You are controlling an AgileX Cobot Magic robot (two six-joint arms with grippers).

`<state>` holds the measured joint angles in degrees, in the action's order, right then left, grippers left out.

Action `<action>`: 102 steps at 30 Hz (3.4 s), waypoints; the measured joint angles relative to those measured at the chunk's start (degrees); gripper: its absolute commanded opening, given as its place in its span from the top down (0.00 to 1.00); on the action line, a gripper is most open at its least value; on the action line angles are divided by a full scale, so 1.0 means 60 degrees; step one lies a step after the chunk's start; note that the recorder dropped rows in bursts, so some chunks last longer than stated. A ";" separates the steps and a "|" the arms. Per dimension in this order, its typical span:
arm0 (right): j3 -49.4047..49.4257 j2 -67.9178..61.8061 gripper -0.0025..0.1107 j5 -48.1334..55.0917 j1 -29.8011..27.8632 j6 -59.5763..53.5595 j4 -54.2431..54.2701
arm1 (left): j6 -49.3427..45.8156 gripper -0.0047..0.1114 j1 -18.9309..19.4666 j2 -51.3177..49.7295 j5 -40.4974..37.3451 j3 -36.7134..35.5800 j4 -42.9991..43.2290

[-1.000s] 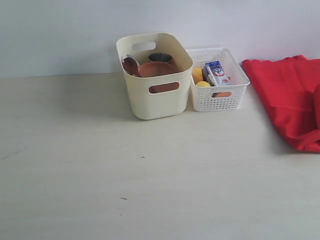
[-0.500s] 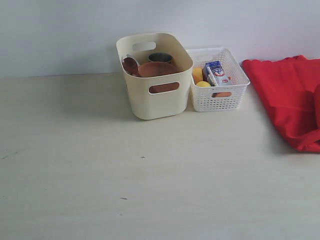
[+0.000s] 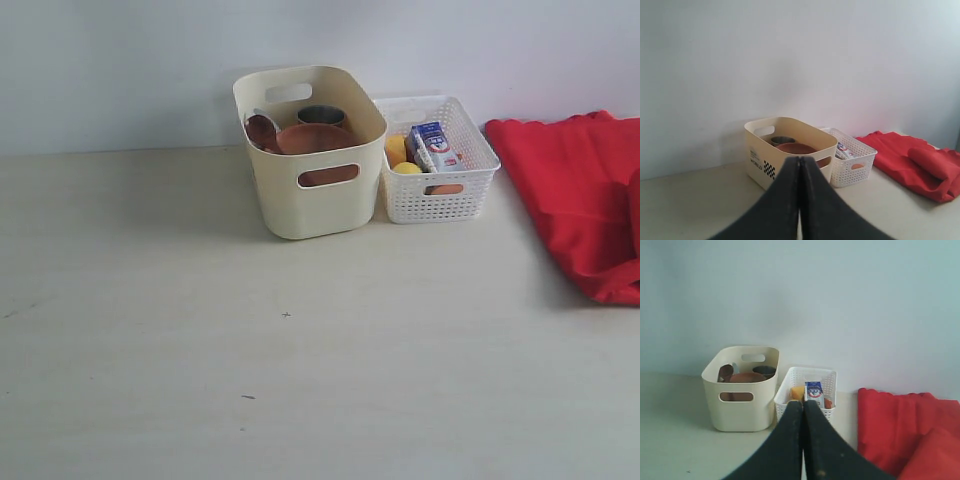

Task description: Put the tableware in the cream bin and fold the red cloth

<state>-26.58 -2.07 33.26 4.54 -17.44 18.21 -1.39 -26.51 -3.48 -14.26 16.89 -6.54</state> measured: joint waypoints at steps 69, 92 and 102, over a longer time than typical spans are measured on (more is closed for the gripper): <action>0.1021 0.0316 0.98 -0.1019 0.0014 0.0447 0.0696 | -0.0016 0.96 0.3536 0.0517 -0.1073 -0.2790 0.1006; 0.1571 0.0316 0.98 -0.1407 0.0014 0.0259 0.0023 | -0.0016 0.96 0.3536 0.0517 -0.1107 -0.2790 0.1006; 0.3989 0.0299 0.98 -0.2698 0.0014 0.1631 -0.2211 | -0.0016 0.96 0.3536 0.0517 -0.1107 -0.2790 0.1006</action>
<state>-2.64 -0.28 17.08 4.63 -7.66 4.94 -1.49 -5.30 -0.38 -20.90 0.15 -0.50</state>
